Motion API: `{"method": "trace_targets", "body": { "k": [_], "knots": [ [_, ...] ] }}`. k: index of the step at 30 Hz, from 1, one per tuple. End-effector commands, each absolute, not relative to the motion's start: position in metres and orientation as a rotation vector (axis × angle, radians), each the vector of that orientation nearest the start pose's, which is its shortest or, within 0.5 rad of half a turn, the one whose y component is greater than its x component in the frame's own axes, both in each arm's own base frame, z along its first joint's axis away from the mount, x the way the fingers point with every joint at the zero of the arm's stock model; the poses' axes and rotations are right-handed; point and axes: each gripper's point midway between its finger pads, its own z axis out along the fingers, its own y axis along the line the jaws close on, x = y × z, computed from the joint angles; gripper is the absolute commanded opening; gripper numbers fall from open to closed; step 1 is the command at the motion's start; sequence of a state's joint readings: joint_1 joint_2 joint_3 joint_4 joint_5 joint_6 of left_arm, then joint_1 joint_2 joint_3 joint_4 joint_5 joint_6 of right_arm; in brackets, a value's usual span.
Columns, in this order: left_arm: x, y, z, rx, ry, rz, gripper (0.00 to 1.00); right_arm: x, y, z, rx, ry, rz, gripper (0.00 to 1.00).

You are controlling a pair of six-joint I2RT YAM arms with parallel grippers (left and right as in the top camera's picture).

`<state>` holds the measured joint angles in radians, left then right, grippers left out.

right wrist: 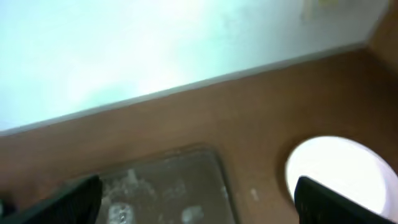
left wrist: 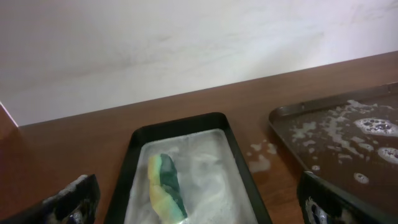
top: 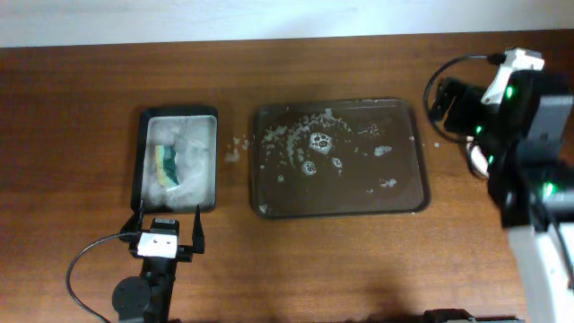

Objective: Clean dirty plates on tray and stack at the side

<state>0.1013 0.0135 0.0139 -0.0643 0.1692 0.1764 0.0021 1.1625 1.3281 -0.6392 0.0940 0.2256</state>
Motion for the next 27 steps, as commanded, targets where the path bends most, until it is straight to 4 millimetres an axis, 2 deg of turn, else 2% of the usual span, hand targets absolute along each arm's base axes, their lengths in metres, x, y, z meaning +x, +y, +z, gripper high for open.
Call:
{"method": "trace_targets", "body": {
  "k": [1,5,11,15,21,27],
  "knots": [
    [0.245,-0.005,0.161,0.205,1.619,0.079,0.99,0.349,-0.001,0.321,0.234,1.991,0.054,0.98],
    [0.245,-0.005,0.161,0.205,1.619,0.079,0.99,0.317,0.011,0.287,0.179,1.920,0.134,0.98],
    [0.245,-0.005,0.161,0.205,1.619,0.079,0.99,0.265,0.011,0.222,0.161,1.817,0.163,0.98],
    [0.245,-0.005,0.161,0.205,1.619,0.079,0.99,0.251,0.015,0.190,0.137,1.747,0.194,0.98],
    [0.245,-0.005,0.161,0.205,1.619,0.079,0.99,0.246,0.014,0.169,0.135,1.705,0.198,0.99],
    [0.245,-0.005,0.161,0.205,1.619,0.079,0.99,0.244,0.014,0.163,0.132,1.668,0.201,0.98]
  ]
}}
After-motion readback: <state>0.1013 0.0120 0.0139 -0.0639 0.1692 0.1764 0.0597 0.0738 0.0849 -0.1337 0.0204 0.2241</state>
